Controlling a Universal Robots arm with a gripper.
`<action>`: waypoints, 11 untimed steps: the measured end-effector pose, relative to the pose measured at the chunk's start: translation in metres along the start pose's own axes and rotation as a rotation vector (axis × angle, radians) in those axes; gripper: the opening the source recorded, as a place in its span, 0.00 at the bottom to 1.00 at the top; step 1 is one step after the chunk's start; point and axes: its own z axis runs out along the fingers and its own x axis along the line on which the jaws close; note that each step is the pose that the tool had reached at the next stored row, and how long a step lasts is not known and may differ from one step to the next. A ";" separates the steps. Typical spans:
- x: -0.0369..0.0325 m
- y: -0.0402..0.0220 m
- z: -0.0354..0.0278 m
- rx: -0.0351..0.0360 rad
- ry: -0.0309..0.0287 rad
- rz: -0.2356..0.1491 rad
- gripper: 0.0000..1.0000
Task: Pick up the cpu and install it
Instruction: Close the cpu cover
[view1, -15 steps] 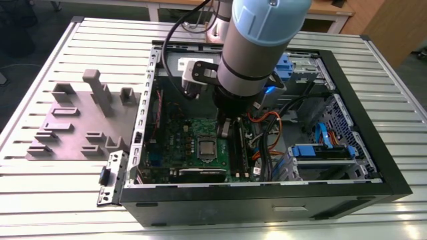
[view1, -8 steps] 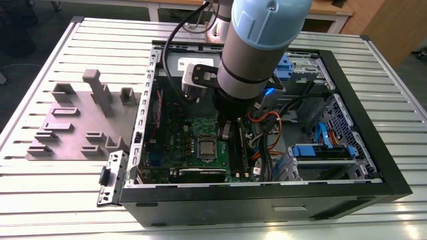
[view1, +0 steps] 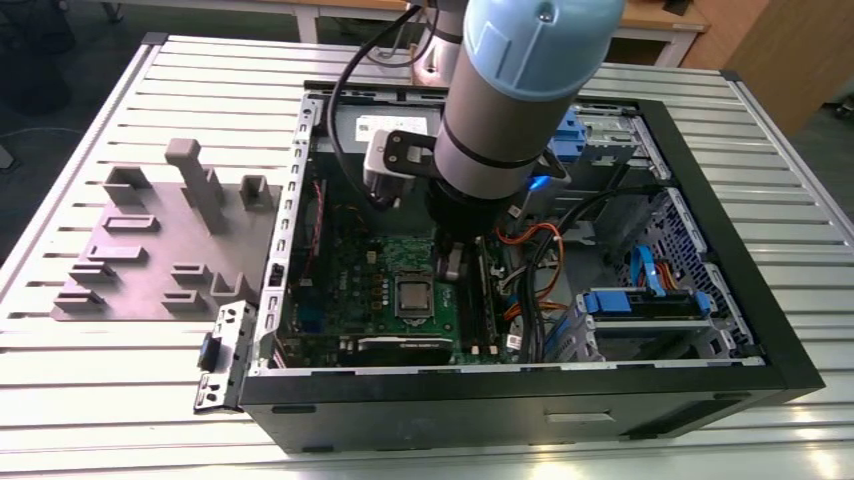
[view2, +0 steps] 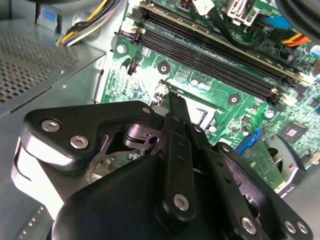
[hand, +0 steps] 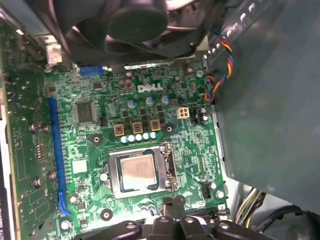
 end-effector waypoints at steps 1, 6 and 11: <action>0.0000 0.0000 0.0000 -0.0020 0.0013 -0.016 0.11; 0.0001 0.0000 -0.0001 -0.0069 0.0056 -0.071 0.11; 0.0000 -0.0002 0.0004 -0.0068 0.0056 -0.073 0.11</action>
